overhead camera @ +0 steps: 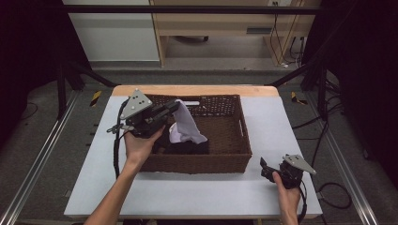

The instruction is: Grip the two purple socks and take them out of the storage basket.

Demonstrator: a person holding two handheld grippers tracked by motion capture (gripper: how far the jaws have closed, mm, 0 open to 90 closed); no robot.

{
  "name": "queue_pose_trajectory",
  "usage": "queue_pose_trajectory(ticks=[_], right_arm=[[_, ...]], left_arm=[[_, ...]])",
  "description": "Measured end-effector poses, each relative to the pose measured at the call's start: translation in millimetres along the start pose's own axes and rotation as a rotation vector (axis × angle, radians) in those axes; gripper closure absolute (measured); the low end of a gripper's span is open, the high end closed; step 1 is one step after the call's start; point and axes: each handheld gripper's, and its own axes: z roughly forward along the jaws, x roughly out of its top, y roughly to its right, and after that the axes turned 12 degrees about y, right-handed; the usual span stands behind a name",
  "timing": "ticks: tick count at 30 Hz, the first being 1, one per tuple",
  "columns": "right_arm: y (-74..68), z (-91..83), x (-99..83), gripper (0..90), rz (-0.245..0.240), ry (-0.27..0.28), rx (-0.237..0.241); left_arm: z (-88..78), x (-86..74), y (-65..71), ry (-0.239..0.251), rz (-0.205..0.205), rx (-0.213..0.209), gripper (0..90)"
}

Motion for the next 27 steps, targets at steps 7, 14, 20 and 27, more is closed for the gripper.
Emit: queue_pose_trajectory(ticks=[7,14,20,27], right_arm=[[0.1,-0.1,0.0,4.6,0.001,0.0,0.0],[0.2,0.0,0.0,4.6,-0.001,0.001,-0.001],[-0.1,0.0,-0.1,4.5,-0.001,0.002,-0.003],[-0.1,-0.1,-0.2,4.5,-0.001,0.004,-0.006]], left_arm=[[-16.4,10.1,9.3,0.027,0.003,-0.035,86.5],[-36.7,16.6,14.1,0.06,-0.011,-0.06,86.4],[-59.6,14.7,24.7,0.063,0.004,-0.095,86.3],[-74.2,2.3,33.8,0.028,0.026,-0.11,86.3]])
